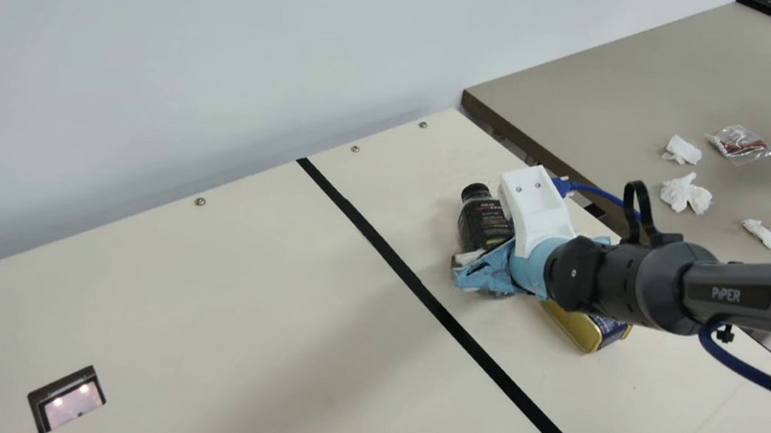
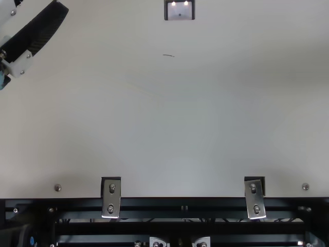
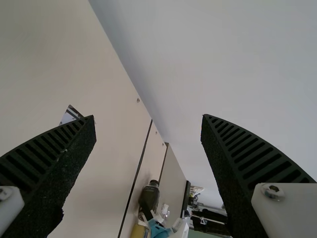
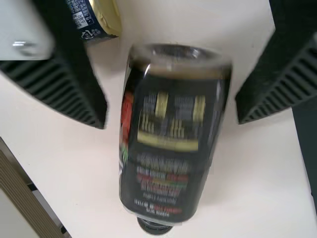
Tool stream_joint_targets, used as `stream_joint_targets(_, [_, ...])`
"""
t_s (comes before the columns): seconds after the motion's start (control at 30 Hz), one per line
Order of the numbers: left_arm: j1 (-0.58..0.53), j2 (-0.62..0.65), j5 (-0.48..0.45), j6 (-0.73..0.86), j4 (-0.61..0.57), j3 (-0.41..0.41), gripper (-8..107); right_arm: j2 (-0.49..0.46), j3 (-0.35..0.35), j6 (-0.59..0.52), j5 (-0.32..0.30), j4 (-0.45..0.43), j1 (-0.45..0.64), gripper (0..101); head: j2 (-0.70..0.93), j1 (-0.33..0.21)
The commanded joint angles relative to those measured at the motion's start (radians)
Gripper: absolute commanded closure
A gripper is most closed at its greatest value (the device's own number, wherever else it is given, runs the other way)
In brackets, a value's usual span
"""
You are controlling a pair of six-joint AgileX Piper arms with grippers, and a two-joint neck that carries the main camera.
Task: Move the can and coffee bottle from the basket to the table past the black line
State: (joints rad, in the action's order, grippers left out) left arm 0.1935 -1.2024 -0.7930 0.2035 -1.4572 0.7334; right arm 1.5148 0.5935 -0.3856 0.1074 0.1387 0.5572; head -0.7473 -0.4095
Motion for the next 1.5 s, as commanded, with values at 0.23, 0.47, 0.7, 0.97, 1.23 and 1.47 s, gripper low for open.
stream_joint_targets(0.23, [0.0, 0.0, 0.0, 0.0, 0.0, 0.0, 9, -0.094, 0.04, 0.067, -0.068, -0.069, -0.016, 0, -0.022, -0.027])
stream_joint_targets(0.47, [0.0, 0.0, 0.0, 0.0, 0.0, 0.0, 9, -0.201, 0.095, 0.113, -0.153, -0.104, -0.069, 0, -0.022, -0.027])
stream_joint_targets(0.7, [0.0, 0.0, 0.0, 0.0, 0.0, 0.0, 9, -0.305, 0.138, 0.151, -0.229, -0.085, -0.169, 0, 0.025, -0.027])
stream_joint_targets(0.97, [0.0, 0.0, 0.0, 0.0, 0.0, 0.0, 9, -0.407, 0.154, 0.158, -0.313, -0.015, -0.297, 0, 0.25, -0.027])
stream_joint_targets(1.23, [0.0, 0.0, 0.0, 0.0, 0.0, 0.0, 9, -0.477, 0.156, 0.139, -0.369, 0.05, -0.381, 0, 0.402, -0.027])
stream_joint_targets(1.47, [0.0, 0.0, 0.0, 0.0, 0.0, 0.0, 9, -0.499, 0.156, 0.136, -0.389, 0.076, -0.412, 0, 0.402, -0.027])
